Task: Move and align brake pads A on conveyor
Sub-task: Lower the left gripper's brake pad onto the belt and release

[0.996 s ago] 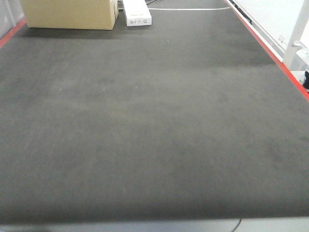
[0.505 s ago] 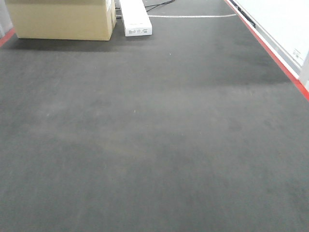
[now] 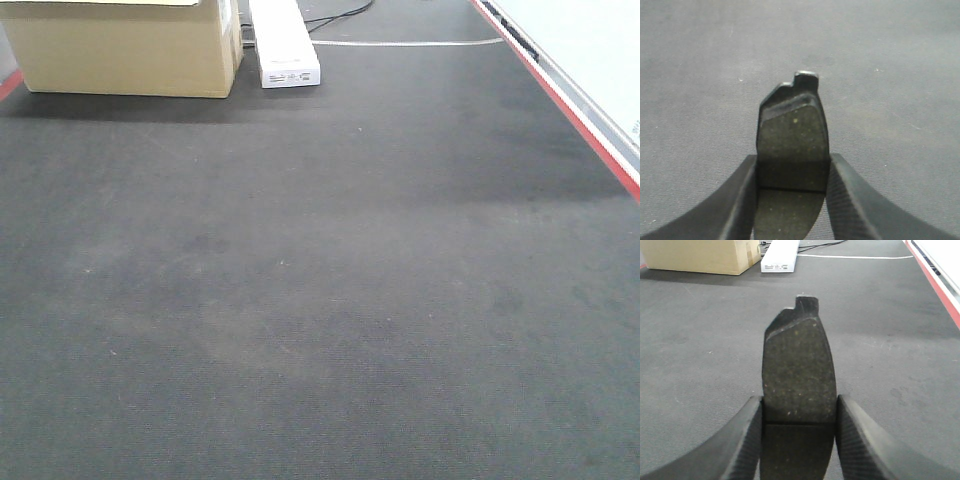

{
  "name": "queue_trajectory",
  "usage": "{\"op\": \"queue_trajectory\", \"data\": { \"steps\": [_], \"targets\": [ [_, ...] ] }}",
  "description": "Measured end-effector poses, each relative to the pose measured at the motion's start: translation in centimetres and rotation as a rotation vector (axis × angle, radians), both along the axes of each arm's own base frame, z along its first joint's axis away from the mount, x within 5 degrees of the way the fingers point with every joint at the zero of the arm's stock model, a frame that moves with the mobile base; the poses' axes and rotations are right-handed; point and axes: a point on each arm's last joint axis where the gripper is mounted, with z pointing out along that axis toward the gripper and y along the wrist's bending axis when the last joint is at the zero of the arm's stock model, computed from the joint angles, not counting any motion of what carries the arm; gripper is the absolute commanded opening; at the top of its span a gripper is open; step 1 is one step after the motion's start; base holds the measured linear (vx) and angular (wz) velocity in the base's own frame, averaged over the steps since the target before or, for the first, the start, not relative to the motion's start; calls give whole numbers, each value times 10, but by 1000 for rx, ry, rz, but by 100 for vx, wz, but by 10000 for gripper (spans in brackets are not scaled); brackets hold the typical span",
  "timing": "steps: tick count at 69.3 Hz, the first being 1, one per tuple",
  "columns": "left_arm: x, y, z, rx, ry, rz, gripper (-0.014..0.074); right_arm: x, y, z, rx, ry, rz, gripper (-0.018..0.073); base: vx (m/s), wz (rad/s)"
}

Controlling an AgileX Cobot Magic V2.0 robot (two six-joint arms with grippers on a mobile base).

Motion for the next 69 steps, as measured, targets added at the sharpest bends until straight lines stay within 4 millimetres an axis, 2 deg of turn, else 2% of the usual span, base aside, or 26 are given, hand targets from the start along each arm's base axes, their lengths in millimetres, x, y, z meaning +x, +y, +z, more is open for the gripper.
{"op": "queue_trajectory", "data": {
  "steps": [69],
  "targets": [
    [0, 0, 0, 0, 0, 0, -6, 0, 0, 0, 0, 0, 0, -10, 0, 0]
  ]
}}
